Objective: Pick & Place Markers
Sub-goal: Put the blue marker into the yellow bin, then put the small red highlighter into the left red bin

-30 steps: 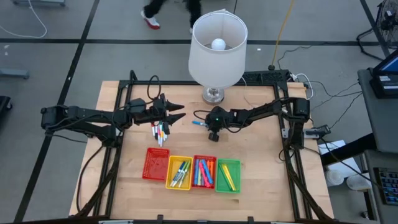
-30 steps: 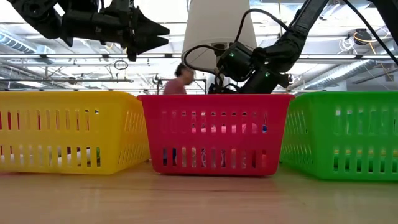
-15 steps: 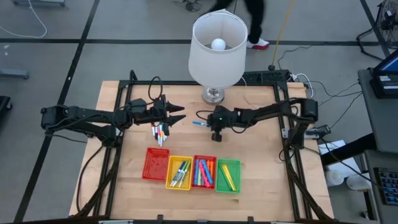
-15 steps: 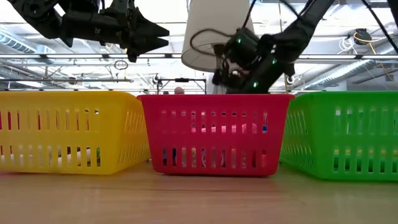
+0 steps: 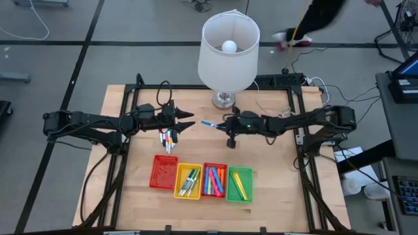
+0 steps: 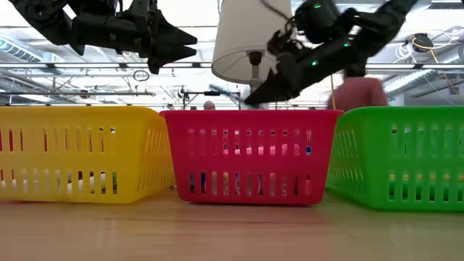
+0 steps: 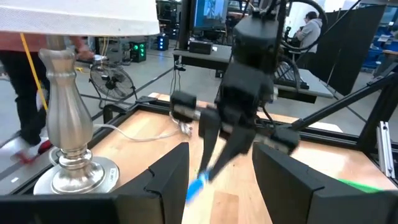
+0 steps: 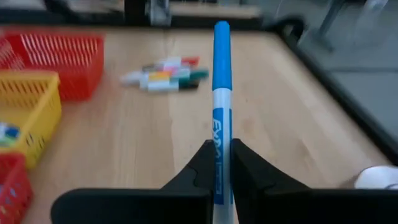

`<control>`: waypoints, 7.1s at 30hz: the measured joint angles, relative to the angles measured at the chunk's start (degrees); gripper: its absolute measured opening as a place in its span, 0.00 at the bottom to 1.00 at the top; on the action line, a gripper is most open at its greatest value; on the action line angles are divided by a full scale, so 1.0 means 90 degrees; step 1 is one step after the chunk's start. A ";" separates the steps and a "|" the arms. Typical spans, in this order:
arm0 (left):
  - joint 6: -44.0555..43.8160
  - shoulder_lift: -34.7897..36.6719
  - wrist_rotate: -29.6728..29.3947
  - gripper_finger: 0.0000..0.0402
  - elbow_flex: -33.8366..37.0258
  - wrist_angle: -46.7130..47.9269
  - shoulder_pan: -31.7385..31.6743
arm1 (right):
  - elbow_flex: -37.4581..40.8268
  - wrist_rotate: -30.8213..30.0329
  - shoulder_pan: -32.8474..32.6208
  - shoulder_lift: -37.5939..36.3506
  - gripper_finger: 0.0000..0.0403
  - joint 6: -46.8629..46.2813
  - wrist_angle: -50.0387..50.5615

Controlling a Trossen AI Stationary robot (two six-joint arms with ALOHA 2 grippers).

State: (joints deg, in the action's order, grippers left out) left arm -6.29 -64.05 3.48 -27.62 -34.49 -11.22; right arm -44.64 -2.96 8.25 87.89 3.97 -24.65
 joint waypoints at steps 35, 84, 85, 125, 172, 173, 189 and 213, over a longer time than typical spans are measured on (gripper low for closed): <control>0.1146 -0.3057 0.0161 0.45 -0.0806 -0.3622 0.0728 | 0.1502 0.0006 -0.0680 -0.0883 0.04 0.0239 -0.3927; 0.1278 -0.3622 0.0107 0.10 -0.2334 -0.2068 0.0697 | 0.1503 -0.0055 -0.0675 -0.0892 0.06 0.0365 -0.3589; 0.1333 -0.3612 0.0096 0.10 -0.2333 -0.2013 0.0710 | 0.1503 -0.0091 -0.0676 -0.0892 0.07 0.0396 -0.3523; -0.5438 -0.2008 -0.2098 0.10 -0.2271 0.4437 0.4303 | 0.1501 -0.2166 -0.0678 -0.3034 0.47 0.0133 -0.0563; -0.5544 -0.0990 -0.1541 0.47 -0.2268 1.0339 -0.0527 | 0.1498 -0.2358 -0.0248 -0.3403 0.46 0.1904 -0.1659; -0.5468 -0.1112 -0.1554 0.47 -0.2268 1.0304 -0.0559 | 0.1498 -0.2358 -0.0248 -0.3406 0.45 0.1906 -0.1653; -0.5806 -0.1078 -0.1155 0.47 -0.0711 0.8350 -0.1105 | 0.1500 -0.2312 -0.0263 -0.3440 0.46 0.1628 -0.1581; -0.5475 -0.1083 -0.1042 0.29 -0.0078 0.8271 -0.1100 | 0.1501 -0.2302 -0.0263 -0.3437 0.45 0.1442 -0.1566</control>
State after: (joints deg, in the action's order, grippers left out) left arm -55.57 -73.80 -5.89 -28.32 39.95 -21.12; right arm -31.14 -23.68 5.89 56.95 16.95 -38.74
